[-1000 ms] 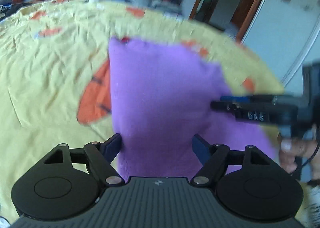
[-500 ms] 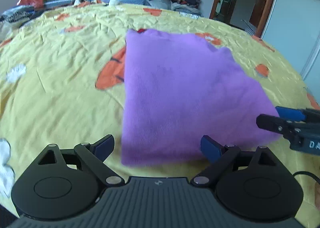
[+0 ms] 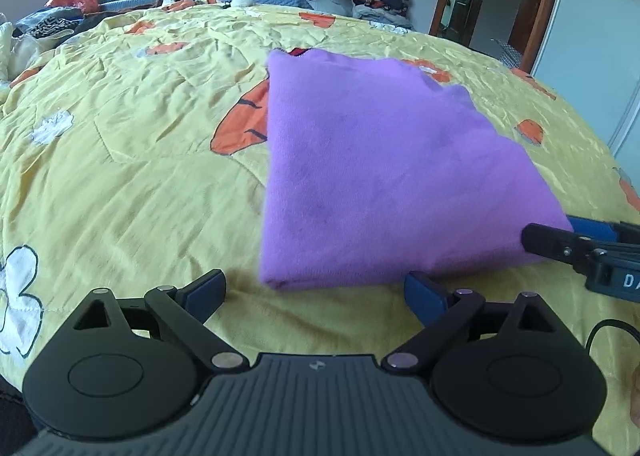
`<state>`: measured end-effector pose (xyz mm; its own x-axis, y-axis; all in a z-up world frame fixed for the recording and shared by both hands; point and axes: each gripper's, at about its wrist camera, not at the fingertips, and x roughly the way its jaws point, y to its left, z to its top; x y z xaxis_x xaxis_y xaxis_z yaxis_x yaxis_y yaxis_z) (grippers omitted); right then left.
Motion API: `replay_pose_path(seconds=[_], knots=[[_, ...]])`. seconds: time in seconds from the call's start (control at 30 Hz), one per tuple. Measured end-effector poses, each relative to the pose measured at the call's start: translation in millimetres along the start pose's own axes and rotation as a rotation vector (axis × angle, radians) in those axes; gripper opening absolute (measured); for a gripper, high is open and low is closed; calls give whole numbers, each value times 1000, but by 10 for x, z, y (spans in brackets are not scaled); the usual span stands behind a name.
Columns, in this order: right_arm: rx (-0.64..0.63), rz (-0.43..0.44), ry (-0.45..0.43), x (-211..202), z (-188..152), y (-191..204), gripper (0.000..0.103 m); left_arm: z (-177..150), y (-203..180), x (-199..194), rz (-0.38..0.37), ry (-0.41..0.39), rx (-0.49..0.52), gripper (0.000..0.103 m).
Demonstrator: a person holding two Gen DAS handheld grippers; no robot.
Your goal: Fold small clothes
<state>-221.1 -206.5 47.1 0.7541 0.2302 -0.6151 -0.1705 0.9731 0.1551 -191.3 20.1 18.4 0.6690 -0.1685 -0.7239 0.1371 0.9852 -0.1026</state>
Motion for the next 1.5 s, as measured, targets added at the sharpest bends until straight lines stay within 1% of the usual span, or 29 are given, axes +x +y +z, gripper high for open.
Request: replay_pose_path(seconds=[0.03,0.07,0.1,0.17,0.27,0.33,0.4,0.43,0.47,0.57,0.7,0.77,0.8,0.87,0.93,1.27,1.4,1.5], knots=[[-15,-1,6,30,4,30,75,-13,8,2,3,0,-2,96],[-43,-16,23,76,-6,71,77,-27,15,-2,3,-1,-2,96],[-85,-51,45,122,-33,128,78,-40,17,-10,6,-3,0,98],[-136,-101,42,106,-124,195,79,-76,27,-19,16,-7,0,101],[-93,-96,65,22,-298,181,82,-127,21,-12,41,-19,13,103],[-95,-104,51,-39,-393,218,92,-152,-15,-7,62,-27,23,103],[-99,-128,56,-59,-431,274,95,-169,-59,3,85,-28,33,103],[-89,-130,56,-72,-446,304,100,-172,-75,4,95,-26,32,103],[-84,-123,60,-72,-464,338,103,-174,-88,4,102,-23,30,103],[-118,-149,63,-53,-490,470,103,-167,-91,-5,105,-14,20,103],[-85,-152,74,10,-448,492,103,-179,-114,-9,118,-13,19,103],[-68,-154,81,56,-403,487,103,-191,-126,-9,131,-21,4,103],[-65,-156,85,80,-384,492,103,-191,-129,-9,149,-21,-10,103],[-71,-153,89,134,-345,503,103,-172,-104,-4,164,-18,-43,103],[-63,-155,97,167,-314,500,103,-147,-101,7,175,-10,-51,103],[-65,-155,83,196,-302,466,103,-145,-101,9,165,-13,-37,103],[-67,-156,80,218,-287,456,103,-171,-113,6,171,-29,-40,103],[-66,-156,78,220,-290,451,103,-161,-118,9,173,-25,-41,103]])
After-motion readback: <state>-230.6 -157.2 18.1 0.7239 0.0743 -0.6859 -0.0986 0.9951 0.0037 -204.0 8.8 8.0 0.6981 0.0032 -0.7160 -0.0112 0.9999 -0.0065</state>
